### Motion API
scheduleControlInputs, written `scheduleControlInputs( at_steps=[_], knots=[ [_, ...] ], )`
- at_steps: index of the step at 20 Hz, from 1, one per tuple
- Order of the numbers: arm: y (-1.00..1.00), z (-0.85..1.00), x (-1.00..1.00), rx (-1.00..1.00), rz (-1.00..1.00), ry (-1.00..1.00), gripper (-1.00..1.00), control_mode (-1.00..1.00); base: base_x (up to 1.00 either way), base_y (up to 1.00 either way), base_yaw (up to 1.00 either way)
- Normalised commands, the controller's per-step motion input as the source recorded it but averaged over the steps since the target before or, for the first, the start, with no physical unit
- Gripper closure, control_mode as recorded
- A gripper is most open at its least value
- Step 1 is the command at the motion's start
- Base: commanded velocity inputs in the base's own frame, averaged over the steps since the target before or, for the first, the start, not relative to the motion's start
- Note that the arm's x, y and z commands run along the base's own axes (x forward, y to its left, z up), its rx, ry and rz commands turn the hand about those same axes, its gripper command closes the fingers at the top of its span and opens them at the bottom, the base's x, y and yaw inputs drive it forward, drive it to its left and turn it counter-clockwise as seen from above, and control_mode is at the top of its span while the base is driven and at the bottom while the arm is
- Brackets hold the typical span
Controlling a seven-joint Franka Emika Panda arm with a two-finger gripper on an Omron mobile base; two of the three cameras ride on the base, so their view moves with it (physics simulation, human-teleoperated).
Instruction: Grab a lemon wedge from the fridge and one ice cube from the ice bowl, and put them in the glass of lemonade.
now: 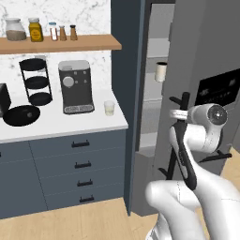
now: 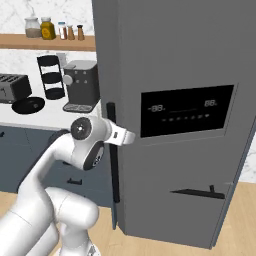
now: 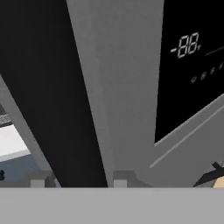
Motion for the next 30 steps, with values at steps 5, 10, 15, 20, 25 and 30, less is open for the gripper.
scheduleControlInputs(
  at_steps=[5,10,15,20,25,30],
  knots=[
    [-0.88,0.0,-1.0,0.07,-0.1,0.01,1.0,-1.0,0.0,0.0,0.0],
    [-0.89,0.0,-1.0,0.07,-0.09,0.0,1.0,-1.0,0.0,0.0,0.0],
    [-0.84,0.0,-1.0,0.06,-0.09,0.0,1.0,-1.0,0.0,0.0,0.0],
    [-0.73,0.0,-1.0,0.05,-0.06,0.0,1.0,-1.0,0.0,0.0,0.0],
    [-0.32,0.18,-0.93,0.01,0.0,0.0,-1.0,-1.0,0.0,0.0,0.0],
    [-0.02,0.81,-0.65,0.0,0.0,0.0,-1.0,-1.0,0.0,0.0,0.0]
  ],
)
